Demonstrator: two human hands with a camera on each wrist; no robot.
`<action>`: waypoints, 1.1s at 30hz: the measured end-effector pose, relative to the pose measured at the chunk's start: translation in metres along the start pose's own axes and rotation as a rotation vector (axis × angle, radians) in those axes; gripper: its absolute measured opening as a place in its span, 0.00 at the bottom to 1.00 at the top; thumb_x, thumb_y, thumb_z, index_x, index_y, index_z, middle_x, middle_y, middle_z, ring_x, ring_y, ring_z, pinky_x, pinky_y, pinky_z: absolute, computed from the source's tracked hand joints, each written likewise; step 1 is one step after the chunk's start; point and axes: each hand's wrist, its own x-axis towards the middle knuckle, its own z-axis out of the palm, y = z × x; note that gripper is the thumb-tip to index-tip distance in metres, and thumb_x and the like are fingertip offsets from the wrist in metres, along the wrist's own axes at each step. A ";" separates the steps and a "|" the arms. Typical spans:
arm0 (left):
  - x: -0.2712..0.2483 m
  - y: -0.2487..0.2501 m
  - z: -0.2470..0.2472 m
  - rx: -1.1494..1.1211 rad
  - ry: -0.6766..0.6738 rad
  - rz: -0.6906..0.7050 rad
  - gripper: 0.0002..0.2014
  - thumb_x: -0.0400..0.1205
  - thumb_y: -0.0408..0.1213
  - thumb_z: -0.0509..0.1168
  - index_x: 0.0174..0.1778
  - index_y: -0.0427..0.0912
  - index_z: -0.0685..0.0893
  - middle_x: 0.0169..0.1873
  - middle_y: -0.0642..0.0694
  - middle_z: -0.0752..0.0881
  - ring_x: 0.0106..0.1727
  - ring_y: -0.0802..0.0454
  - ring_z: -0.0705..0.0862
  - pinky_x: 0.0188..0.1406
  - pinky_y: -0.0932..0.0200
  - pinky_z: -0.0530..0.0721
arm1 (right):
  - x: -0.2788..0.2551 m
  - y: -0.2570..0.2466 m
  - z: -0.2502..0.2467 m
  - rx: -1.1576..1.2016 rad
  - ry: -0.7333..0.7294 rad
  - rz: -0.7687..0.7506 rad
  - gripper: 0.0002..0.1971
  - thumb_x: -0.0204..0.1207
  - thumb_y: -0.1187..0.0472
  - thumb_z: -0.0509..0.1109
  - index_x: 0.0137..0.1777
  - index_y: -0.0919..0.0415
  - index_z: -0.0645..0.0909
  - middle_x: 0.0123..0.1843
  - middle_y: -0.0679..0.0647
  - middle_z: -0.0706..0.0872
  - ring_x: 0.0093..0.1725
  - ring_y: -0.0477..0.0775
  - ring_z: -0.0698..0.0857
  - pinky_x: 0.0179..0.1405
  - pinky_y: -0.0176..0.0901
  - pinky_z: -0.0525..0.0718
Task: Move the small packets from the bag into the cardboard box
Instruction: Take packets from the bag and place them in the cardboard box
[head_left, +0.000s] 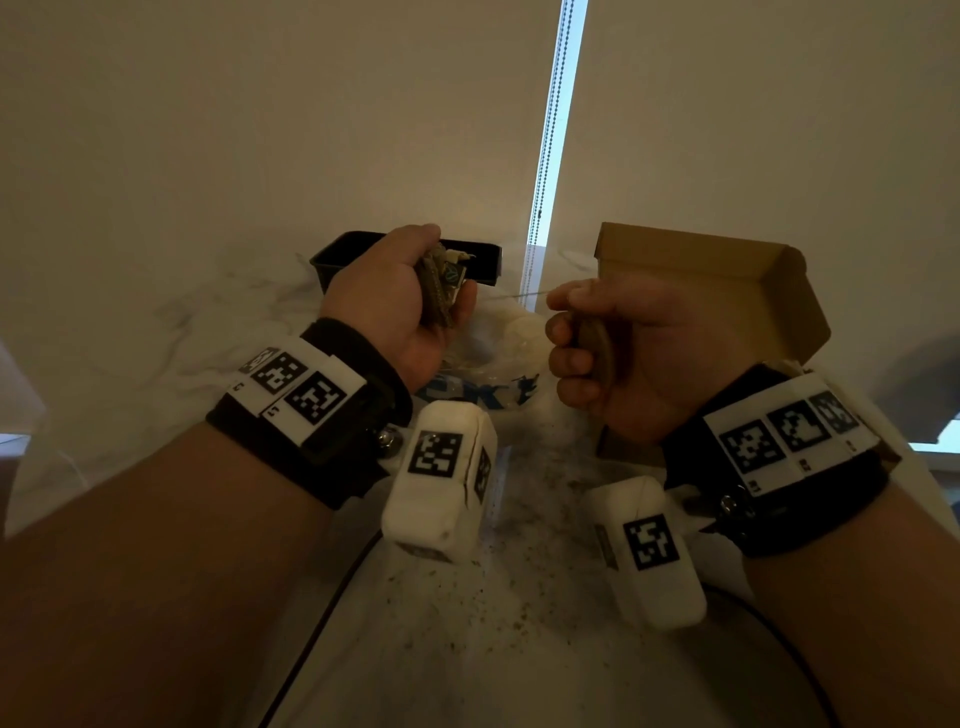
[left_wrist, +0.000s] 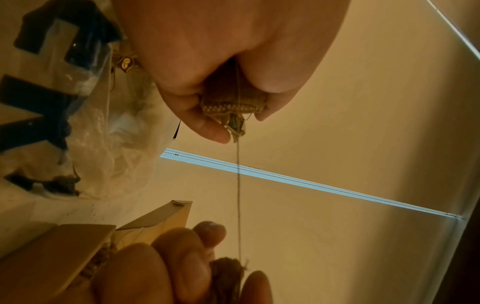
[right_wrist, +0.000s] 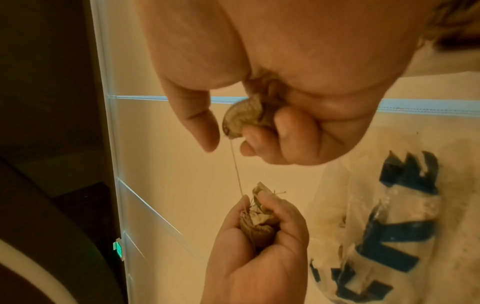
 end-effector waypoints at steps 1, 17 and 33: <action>0.000 0.000 0.000 0.003 0.001 0.000 0.05 0.83 0.37 0.72 0.47 0.40 0.83 0.40 0.44 0.83 0.37 0.52 0.83 0.31 0.59 0.87 | 0.000 0.000 -0.001 -0.017 -0.002 -0.002 0.08 0.64 0.62 0.70 0.42 0.60 0.76 0.30 0.53 0.77 0.23 0.47 0.71 0.20 0.35 0.66; -0.001 -0.003 -0.004 0.163 -0.079 -0.067 0.09 0.81 0.41 0.74 0.49 0.41 0.85 0.38 0.45 0.85 0.34 0.53 0.85 0.23 0.63 0.83 | -0.005 -0.014 -0.003 0.089 -0.071 -0.158 0.11 0.70 0.55 0.60 0.37 0.60 0.80 0.34 0.55 0.78 0.32 0.53 0.77 0.30 0.42 0.75; -0.033 -0.016 0.006 0.832 -0.341 0.212 0.09 0.84 0.45 0.69 0.43 0.44 0.87 0.32 0.50 0.89 0.29 0.58 0.87 0.27 0.64 0.82 | -0.006 -0.016 -0.006 0.117 0.053 -0.329 0.12 0.66 0.57 0.59 0.41 0.63 0.80 0.22 0.52 0.72 0.21 0.51 0.68 0.24 0.36 0.65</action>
